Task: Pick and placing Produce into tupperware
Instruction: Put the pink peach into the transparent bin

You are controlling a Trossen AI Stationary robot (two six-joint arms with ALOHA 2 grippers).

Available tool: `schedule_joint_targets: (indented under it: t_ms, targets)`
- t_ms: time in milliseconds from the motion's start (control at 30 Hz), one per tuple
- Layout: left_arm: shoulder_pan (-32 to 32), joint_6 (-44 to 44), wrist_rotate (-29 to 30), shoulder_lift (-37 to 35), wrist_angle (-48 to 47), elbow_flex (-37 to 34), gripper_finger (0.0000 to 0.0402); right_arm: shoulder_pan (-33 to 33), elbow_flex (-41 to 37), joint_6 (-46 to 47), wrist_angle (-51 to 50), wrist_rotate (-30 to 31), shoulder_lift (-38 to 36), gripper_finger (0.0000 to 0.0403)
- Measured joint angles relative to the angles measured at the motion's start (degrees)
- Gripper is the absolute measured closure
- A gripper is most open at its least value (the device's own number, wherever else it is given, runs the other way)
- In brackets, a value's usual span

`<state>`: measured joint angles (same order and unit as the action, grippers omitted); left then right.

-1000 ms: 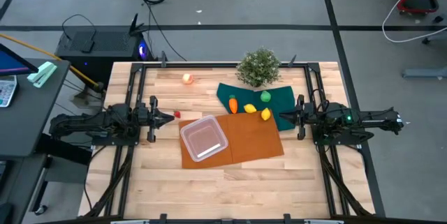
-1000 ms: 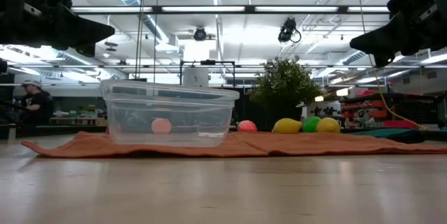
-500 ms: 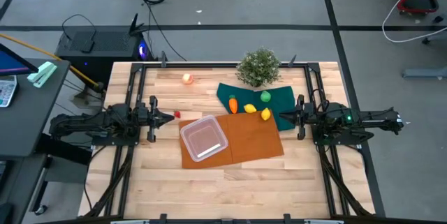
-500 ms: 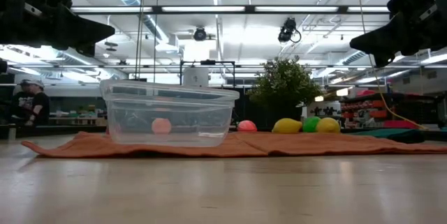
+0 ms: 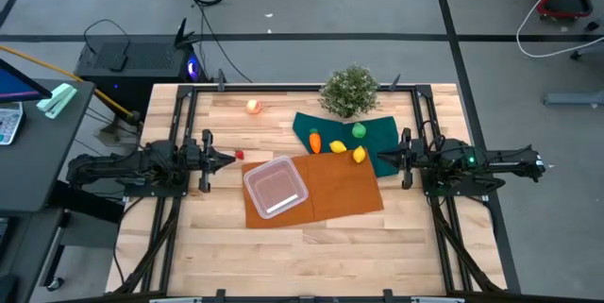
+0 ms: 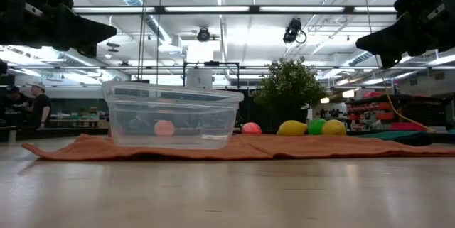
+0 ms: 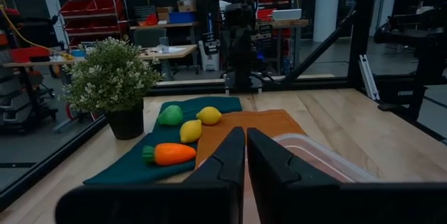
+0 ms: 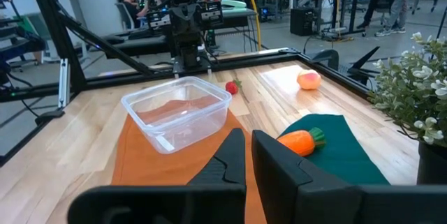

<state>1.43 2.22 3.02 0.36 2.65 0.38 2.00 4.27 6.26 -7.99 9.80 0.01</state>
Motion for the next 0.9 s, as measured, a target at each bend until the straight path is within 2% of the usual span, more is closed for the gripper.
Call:
schedule_joint_targets:
  t_ms: [133,400,533,700,900]
  targets:
    - [0.0,-0.3,-0.1,0.0,-0.3,0.0,0.0373,0.0,-0.1,0.2,2.0,0.0,0.0,0.0403]
    - [0.0,-1.7,1.0,0.0,1.3,0.0,0.0382,0.0,-0.1,0.4,15.0,0.2,0.0,0.0403]
    - [0.0,-1.3,5.1,0.0,9.1,0.0,0.0387,0.0,0.0,2.9,20.6,0.2,0.0,0.0403]
    - [0.0,4.4,13.5,0.0,21.7,0.0,0.0384,0.0,0.0,3.2,23.3,0.1,0.0,0.0403]
    - [0.0,6.2,15.4,0.0,34.0,0.0,0.0384,0.0,0.0,4.1,24.6,0.1,0.0,0.0403]
